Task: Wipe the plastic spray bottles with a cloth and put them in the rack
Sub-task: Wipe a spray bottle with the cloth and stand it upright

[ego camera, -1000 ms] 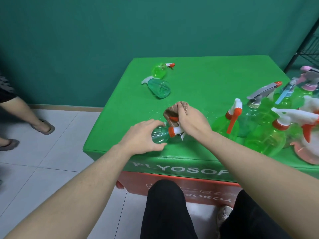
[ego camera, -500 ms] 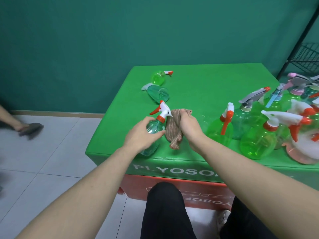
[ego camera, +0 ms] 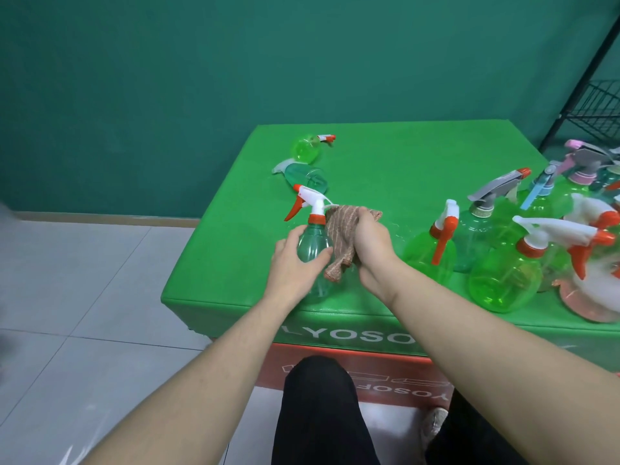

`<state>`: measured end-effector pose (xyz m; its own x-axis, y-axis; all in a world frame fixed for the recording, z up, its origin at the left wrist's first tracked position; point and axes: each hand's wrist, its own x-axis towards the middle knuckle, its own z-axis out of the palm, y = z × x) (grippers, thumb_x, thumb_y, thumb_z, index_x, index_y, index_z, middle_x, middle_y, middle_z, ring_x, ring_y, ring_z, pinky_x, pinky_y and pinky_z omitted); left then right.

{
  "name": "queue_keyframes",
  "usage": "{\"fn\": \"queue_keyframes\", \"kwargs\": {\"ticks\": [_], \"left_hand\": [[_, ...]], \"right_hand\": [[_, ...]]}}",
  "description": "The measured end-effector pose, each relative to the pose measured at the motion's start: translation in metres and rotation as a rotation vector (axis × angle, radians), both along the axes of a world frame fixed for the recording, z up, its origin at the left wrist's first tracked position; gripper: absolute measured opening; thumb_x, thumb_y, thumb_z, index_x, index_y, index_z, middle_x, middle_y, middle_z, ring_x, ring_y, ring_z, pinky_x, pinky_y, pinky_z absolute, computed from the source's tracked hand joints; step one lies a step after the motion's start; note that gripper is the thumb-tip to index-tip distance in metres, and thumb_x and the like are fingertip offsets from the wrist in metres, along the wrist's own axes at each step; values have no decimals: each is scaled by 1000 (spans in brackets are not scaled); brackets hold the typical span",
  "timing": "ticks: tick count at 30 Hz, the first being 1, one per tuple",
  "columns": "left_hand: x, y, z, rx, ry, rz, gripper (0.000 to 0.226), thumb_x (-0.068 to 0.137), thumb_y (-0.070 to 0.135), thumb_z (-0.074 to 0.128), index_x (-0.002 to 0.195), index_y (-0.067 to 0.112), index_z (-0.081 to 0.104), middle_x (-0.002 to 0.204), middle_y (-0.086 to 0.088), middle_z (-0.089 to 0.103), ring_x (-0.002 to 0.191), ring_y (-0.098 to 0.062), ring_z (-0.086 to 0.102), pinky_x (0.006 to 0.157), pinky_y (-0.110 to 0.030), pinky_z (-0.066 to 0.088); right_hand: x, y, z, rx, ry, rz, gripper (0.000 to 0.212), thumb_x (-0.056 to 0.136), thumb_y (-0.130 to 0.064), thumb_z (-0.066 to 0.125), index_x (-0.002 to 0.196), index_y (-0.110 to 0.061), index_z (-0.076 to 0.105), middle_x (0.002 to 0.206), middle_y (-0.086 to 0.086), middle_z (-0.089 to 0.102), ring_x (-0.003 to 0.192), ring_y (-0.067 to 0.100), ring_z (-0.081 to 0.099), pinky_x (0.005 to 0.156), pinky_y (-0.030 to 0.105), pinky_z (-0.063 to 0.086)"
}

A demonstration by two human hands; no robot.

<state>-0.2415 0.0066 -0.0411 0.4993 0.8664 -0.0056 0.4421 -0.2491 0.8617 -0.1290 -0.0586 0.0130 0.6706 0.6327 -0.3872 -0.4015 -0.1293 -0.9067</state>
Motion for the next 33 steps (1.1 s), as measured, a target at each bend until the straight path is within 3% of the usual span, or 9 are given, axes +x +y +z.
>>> {"fn": "queue_keyframes", "kwargs": {"ticks": [4, 10, 15, 17, 19, 22, 26, 29, 33], "left_hand": [[0, -5, -5, -49, -58, -3, 61, 84, 53, 76, 136, 44, 47, 120, 15, 66, 110, -10, 63, 96, -33, 51], [4, -7, -5, -42, -34, -2, 73, 74, 71, 57, 141, 47, 42, 123, 9, 64, 107, -11, 64, 94, -43, 55], [7, -4, -5, -24, -14, -15, 53, 94, 40, 62, 144, 42, 42, 116, 9, 57, 94, -10, 62, 81, -33, 54], [8, -2, -3, -14, 6, -28, 57, 97, 30, 59, 149, 36, 39, 116, 9, 50, 91, -10, 56, 78, -29, 47], [9, -1, -2, -14, 13, -35, 56, 98, 23, 55, 151, 31, 38, 117, 9, 50, 91, -9, 53, 78, -27, 45], [6, 0, -2, -20, 6, -36, 50, 99, 18, 54, 147, 28, 43, 102, 17, 50, 74, 11, 50, 62, -12, 43], [6, 2, 1, -69, -39, -25, 42, 100, 33, 57, 139, 40, 44, 112, 10, 61, 80, -6, 62, 58, -24, 41], [6, 3, 1, -143, -83, 5, 31, 97, 43, 63, 122, 49, 45, 108, 15, 66, 91, -9, 66, 67, -26, 46], [5, 2, 0, -165, -73, 22, 36, 97, 45, 63, 130, 46, 47, 106, 24, 64, 94, -1, 63, 73, -24, 47]], "right_hand": [[-7, 6, 8, 91, 130, -24, 24, 102, -23, 42, 92, -13, 61, 87, 10, 58, 70, 20, 55, 66, 30, 47], [-14, 16, 8, 80, 173, 31, 33, 106, -38, 38, 92, -15, 57, 73, 5, 54, 64, 19, 54, 71, 34, 47], [-22, 23, 5, -95, -83, 108, 42, 105, -45, 35, 76, -20, 51, 63, -1, 49, 59, 18, 49, 59, 29, 38], [-24, 25, 2, -132, -265, 152, 46, 107, -44, 30, 81, -18, 58, 75, 2, 56, 74, 22, 55, 67, 32, 39], [-26, 25, -1, -166, -457, 209, 51, 110, -41, 25, 105, -11, 66, 101, 11, 65, 97, 28, 60, 82, 35, 44], [-21, 22, -7, -222, -661, 307, 53, 111, -41, 23, 136, -10, 57, 135, 17, 61, 124, 32, 57, 106, 41, 43], [-13, 12, -15, -245, -821, 399, 49, 110, -42, 26, 146, -19, 50, 143, 8, 59, 128, 29, 56, 103, 36, 44], [-14, 4, -15, -200, -679, 352, 46, 110, -44, 27, 137, -20, 56, 127, 1, 61, 110, 22, 57, 88, 28, 40], [-14, 8, -15, -93, -304, 139, 42, 109, -42, 29, 109, -21, 65, 109, 0, 64, 90, 13, 60, 77, 28, 40]]}}
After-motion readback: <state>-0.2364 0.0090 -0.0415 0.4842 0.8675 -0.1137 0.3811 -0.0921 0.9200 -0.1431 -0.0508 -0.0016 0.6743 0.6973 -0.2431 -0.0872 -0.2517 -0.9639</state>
